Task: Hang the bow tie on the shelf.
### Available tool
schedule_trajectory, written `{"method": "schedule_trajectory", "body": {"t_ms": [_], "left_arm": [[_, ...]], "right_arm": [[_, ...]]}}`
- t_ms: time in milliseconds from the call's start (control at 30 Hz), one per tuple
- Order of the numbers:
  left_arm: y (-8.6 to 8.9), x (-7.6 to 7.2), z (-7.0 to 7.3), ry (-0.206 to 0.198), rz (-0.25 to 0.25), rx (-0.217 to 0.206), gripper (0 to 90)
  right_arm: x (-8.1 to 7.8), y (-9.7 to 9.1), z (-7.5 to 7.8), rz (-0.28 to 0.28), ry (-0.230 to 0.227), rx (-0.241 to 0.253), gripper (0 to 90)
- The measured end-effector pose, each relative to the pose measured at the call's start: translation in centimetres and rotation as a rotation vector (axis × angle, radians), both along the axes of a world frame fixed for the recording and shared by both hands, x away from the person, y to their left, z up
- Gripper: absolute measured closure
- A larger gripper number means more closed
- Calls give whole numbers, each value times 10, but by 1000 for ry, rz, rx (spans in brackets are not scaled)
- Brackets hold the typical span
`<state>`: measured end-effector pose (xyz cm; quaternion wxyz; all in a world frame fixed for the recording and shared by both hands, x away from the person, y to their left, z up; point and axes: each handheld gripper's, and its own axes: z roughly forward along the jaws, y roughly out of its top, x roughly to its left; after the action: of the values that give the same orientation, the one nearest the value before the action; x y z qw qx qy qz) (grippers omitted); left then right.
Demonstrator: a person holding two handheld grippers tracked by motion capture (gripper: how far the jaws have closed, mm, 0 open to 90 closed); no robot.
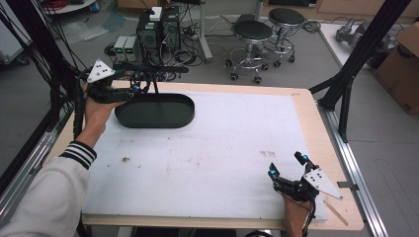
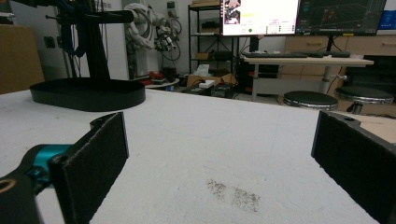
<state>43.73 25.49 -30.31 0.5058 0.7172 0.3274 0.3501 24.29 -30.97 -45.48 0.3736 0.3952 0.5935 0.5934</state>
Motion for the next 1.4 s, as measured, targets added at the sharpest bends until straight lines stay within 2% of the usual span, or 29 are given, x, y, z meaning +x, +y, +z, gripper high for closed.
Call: {"method": "schedule_trajectory", "body": {"t_ms": [133, 267, 300, 333, 533, 567, 600, 633, 700, 867, 900, 967, 1033, 1067, 1133, 1233, 1300, 1367, 1400], "left_arm": [[4, -16, -3, -16, -25, -14, 201], [11, -37, -11, -10, -80, -23, 199], [14, -47, -17, -11, -92, -27, 199], [14, -47, -17, -11, -92, -27, 199], [19, -78, -38, -5, -154, -70, 192], [21, -88, -48, 1, -164, -88, 191], [21, -88, -48, 1, -164, -88, 191], [22, -98, -57, -3, -167, -89, 191], [23, -102, -62, -5, -171, -88, 191], [26, -123, -88, -9, -181, -120, 178], [24, -131, -98, -6, -191, -130, 175], [23, -134, -102, -7, -199, -129, 175], [19, -142, -115, -7, -206, -134, 175], [19, -142, -115, -7, -206, -134, 175], [17, -147, -126, -15, -213, -152, 171], [18, -149, -132, -18, -205, -162, 162], [20, -151, -139, -23, -202, -191, 154], [23, -155, -147, -32, -192, -208, 149], [23, -155, -147, -32, -192, -208, 149]], "right_arm": [[0, 0, 0, -1, -7, -3, 28], [0, 0, 0, -3, -4, -2, 28], [0, 0, 0, -3, -7, -5, 28], [0, 0, 0, -4, -6, -7, 28], [0, 0, 0, -6, -4, -8, 28], [0, 1, 0, -8, -1, -6, 28], [0, 1, 0, -8, -1, -7, 28], [0, 1, 0, -7, 1, -7, 28], [0, 0, 0, -8, -6, -13, 28], [0, 0, 0, -8, -7, -12, 28], [0, 1, 0, -7, -3, -6, 28], [0, 0, 0, -8, -5, -6, 28], [0, 0, 0, -8, -5, -6, 28], [0, 0, 0, -8, -5, -6, 28], [0, 0, 0, -9, -7, -7, 28], [0, 0, 0, -8, -6, -4, 28], [-1, 1, 0, -8, -5, 0, 28], [-1, 1, 0, -8, -5, -1, 28], [-1, 0, 0, -8, -6, -1, 28]]}}
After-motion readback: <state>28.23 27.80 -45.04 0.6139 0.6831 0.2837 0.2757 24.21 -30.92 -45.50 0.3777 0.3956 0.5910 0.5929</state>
